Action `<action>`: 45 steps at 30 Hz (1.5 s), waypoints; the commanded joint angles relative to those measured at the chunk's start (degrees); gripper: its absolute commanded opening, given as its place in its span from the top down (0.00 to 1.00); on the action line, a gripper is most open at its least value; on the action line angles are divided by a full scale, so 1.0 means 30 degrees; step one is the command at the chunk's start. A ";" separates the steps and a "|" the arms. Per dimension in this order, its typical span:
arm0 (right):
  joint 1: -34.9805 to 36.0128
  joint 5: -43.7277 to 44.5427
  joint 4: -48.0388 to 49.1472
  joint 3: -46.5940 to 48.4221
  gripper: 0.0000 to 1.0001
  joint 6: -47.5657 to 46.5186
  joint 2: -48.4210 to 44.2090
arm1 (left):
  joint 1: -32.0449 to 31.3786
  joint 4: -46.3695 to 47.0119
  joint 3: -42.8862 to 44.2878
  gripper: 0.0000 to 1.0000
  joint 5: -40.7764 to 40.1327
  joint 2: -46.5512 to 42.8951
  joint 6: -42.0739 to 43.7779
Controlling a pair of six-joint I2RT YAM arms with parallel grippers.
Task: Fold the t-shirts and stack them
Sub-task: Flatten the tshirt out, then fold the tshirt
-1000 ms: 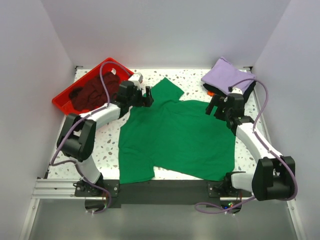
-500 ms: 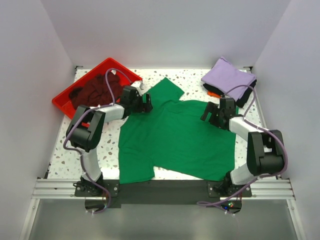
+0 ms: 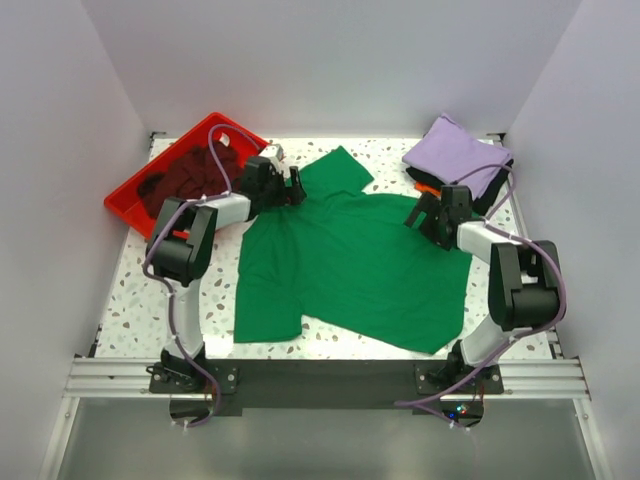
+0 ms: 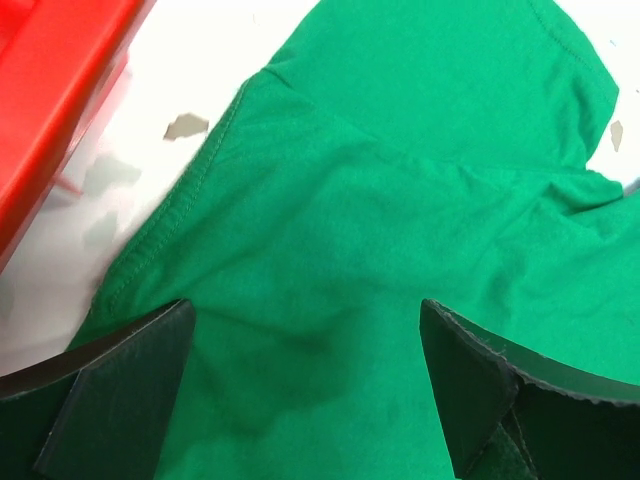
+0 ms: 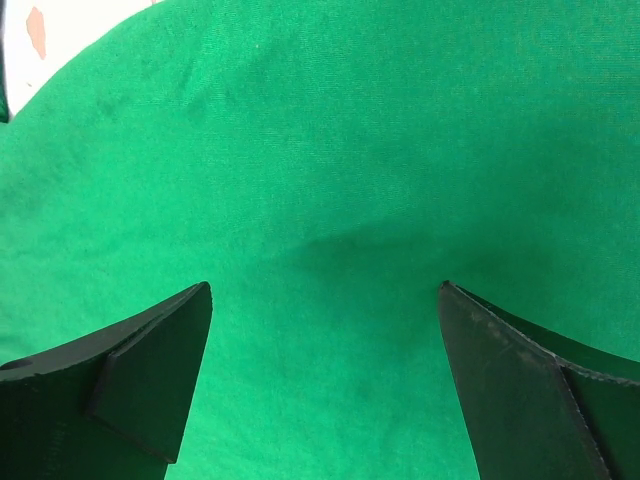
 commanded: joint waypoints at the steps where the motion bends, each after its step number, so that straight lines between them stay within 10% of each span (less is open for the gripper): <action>1: -0.0218 0.0976 -0.0103 0.0681 0.01 0.0461 0.0828 | 0.0215 -0.0678 0.1607 0.00 0.0150 0.1031 0.0109; 14: -0.0044 0.0947 -0.0308 0.1593 0.01 -0.0945 -0.1041 | -0.0632 -0.0329 0.2696 0.00 -0.0697 -0.0311 0.0900; 33: 0.7367 0.4579 -0.0924 -0.4031 0.01 0.0665 -0.6555 | -0.1806 0.2482 -1.0101 0.00 -0.2721 -0.8723 -0.0974; 45: 0.7926 0.5166 -0.0220 -0.4357 0.01 0.1252 -0.4652 | -0.1923 0.2895 -1.0608 0.00 -0.2779 -0.7232 -0.1004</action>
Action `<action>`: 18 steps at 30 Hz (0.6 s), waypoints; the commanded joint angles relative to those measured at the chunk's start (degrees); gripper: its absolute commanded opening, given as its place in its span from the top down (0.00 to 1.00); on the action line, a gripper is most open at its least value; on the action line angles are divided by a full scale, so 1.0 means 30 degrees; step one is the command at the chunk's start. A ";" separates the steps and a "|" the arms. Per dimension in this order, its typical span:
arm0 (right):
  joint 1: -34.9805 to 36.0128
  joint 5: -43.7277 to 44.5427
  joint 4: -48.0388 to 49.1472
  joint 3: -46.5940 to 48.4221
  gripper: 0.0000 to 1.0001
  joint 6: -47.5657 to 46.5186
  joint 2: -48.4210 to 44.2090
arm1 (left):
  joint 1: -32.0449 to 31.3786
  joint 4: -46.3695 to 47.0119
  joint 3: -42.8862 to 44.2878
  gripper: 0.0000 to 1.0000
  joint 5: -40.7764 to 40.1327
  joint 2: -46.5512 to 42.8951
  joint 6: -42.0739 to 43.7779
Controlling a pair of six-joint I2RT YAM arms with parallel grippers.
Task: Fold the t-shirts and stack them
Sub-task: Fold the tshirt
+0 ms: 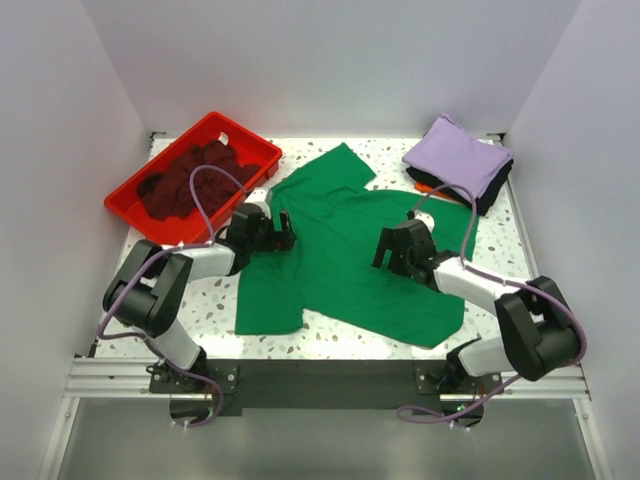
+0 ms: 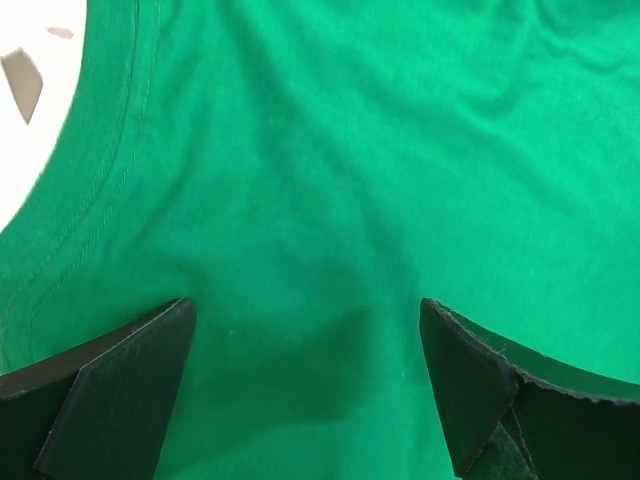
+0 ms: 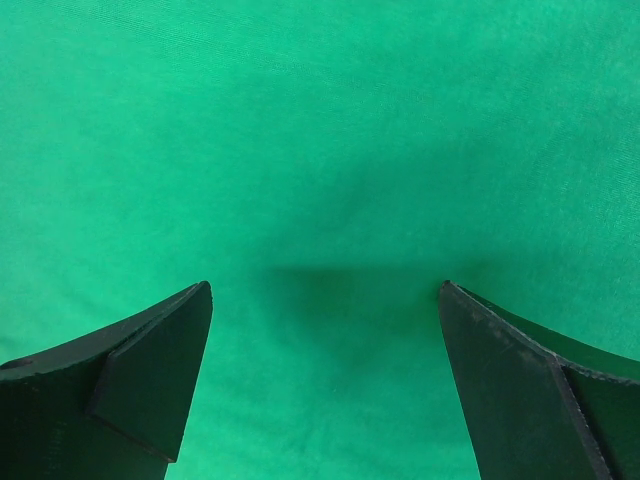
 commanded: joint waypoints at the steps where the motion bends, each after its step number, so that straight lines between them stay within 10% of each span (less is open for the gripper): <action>1: 0.0072 0.1130 0.0712 0.0270 0.01 0.0435 0.0836 | -0.0058 0.0330 0.0787 0.00 -0.0273 0.1395 -0.0086; 18: -0.0367 0.2478 0.0039 0.4544 0.01 0.0172 0.5699 | 0.0323 -0.2071 0.7495 0.00 -0.2060 0.6114 0.0968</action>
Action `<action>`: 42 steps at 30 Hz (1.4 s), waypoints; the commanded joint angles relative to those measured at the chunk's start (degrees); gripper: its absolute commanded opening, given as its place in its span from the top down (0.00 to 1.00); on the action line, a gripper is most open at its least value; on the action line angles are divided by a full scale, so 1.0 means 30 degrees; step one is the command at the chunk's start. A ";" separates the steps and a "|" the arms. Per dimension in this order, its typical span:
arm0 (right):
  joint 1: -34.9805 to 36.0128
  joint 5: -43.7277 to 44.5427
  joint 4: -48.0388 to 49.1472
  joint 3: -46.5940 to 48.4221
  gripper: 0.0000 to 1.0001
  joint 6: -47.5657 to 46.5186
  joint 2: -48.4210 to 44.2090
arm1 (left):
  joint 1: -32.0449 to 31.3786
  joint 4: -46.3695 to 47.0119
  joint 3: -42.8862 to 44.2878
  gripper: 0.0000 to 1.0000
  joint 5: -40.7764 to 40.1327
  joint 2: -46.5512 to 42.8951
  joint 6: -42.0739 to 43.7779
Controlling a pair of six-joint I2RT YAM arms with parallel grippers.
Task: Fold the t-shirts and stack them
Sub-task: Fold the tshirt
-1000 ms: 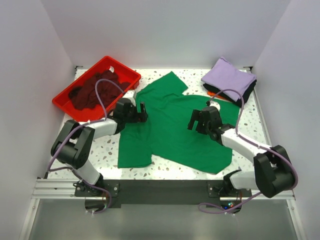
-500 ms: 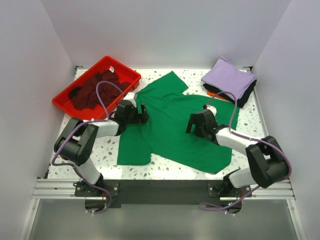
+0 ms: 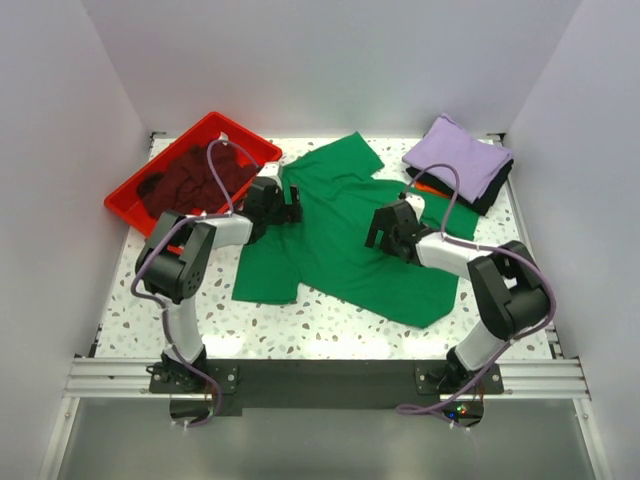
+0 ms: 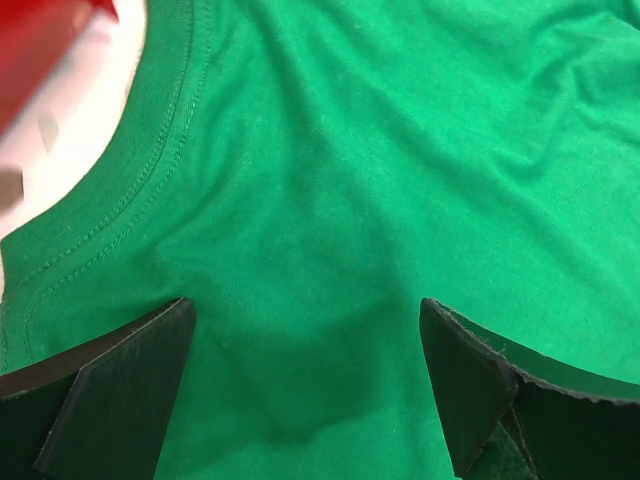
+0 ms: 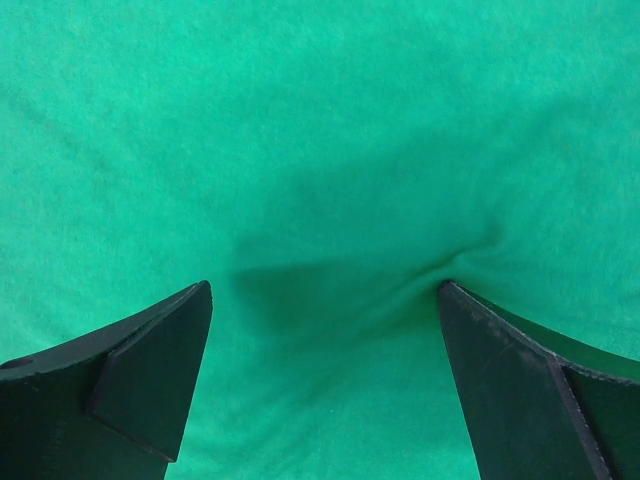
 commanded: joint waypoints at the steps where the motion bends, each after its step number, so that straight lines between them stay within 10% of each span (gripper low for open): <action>1: -0.0266 0.0322 -0.0391 0.1138 0.01 0.0034 0.1220 | 0.0170 -0.1468 0.1508 0.00 -0.0457 0.1357 0.0684; 10: -0.0324 -0.0527 -0.0480 0.3570 0.01 -0.0962 0.1515 | -0.0035 -0.1644 0.1338 0.00 -0.2996 -0.1885 0.1124; 21: -0.0587 -0.2431 0.0105 0.4597 0.01 -0.1256 0.0783 | -0.0240 -0.4185 -0.7859 0.00 -1.0152 -1.1140 -0.3497; 42: -0.1174 -0.3751 0.2450 0.1639 0.01 0.0032 -0.0506 | -0.0416 -1.0461 -1.1731 0.39 -0.6993 -1.6920 -0.6198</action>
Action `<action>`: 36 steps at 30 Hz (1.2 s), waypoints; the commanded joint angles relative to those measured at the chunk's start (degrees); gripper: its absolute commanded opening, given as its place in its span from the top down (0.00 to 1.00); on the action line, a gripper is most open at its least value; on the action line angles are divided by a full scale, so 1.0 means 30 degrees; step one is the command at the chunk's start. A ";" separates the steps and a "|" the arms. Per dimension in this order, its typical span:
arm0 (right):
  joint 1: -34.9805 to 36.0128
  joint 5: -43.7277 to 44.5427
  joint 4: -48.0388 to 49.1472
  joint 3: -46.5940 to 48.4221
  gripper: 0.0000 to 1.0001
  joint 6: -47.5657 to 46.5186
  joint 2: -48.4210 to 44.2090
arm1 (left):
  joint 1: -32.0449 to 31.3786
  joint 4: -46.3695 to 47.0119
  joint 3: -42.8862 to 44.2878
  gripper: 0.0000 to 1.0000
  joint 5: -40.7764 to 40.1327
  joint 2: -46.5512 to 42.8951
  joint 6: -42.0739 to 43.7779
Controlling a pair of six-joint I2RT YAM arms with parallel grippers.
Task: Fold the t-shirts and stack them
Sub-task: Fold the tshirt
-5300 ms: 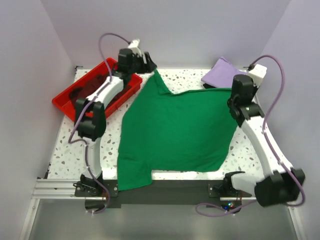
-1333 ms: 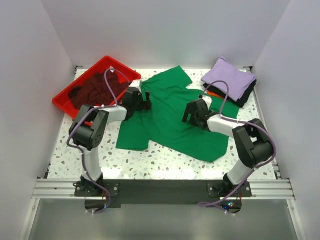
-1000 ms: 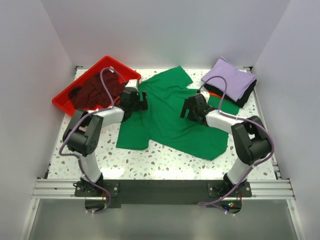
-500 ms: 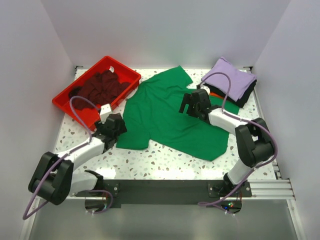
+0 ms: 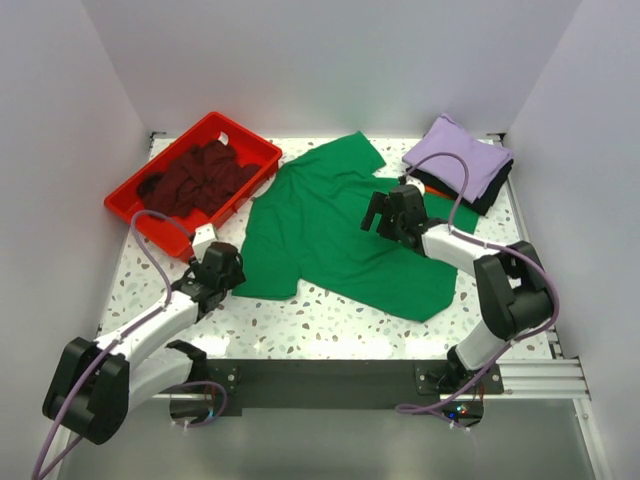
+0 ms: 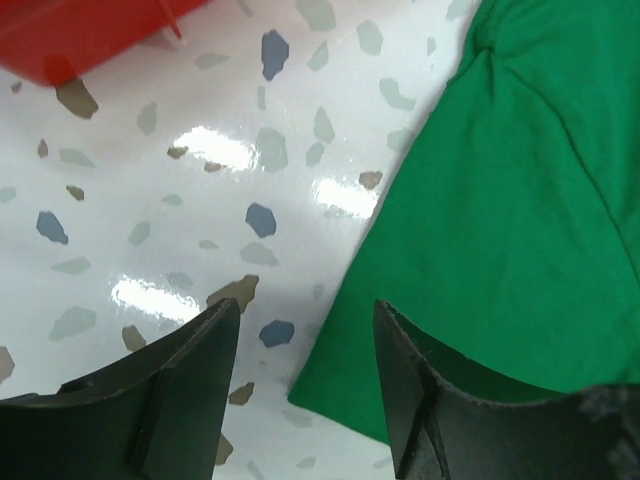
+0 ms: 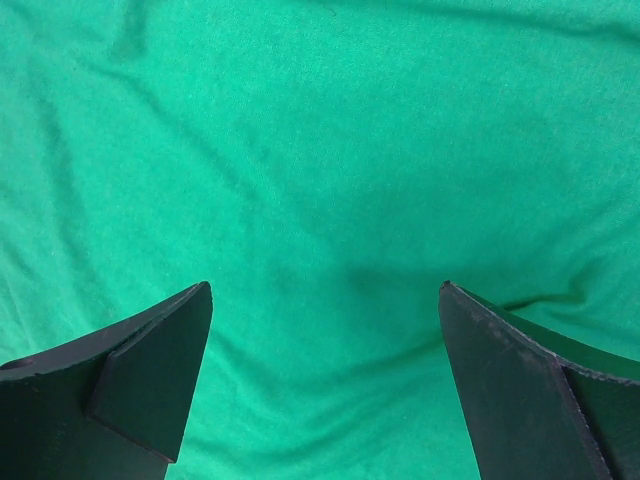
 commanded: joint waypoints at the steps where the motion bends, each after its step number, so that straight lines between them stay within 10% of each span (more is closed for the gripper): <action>1: -0.0037 -0.0101 0.1138 -0.0285 0.01 0.0477 -0.0892 | -0.0118 -0.0998 -0.0314 0.40 0.0884 -0.0426 -0.0750; 32: -0.0037 0.0221 0.1022 -0.1135 0.01 0.0507 -0.2066 | -0.0411 0.0524 -0.1282 0.74 0.3317 0.0921 0.0099; 36: -0.0037 0.0193 0.1051 -0.1252 0.01 0.0361 -0.2241 | -0.0440 0.0466 -0.1223 0.95 0.3143 0.1068 0.0158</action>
